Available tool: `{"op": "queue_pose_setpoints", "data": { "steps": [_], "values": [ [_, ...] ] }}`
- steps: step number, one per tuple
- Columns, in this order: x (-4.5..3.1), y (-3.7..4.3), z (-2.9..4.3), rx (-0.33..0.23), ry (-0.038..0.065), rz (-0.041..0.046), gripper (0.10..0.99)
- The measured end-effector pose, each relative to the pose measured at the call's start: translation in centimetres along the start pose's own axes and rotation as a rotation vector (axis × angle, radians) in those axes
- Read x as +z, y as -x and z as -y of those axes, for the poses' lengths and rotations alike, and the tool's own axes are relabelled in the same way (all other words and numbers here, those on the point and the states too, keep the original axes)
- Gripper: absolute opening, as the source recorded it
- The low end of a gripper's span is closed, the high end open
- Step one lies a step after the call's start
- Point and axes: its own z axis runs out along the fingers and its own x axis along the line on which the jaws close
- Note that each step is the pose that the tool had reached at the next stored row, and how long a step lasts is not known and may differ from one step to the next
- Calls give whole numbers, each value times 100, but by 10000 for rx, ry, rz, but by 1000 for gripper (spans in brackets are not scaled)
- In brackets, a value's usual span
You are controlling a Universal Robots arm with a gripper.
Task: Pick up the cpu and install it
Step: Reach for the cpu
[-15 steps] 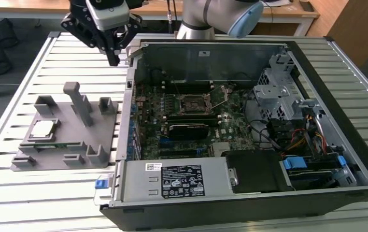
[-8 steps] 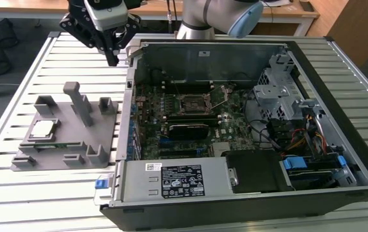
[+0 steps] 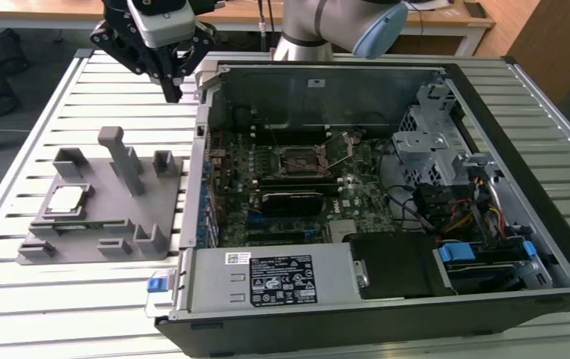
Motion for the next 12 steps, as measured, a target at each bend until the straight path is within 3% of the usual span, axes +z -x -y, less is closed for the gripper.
{"op": "queue_pose_setpoints", "data": {
  "steps": [12],
  "values": [
    [3,-35,3,0,-1,-2,110]
  ]
}}
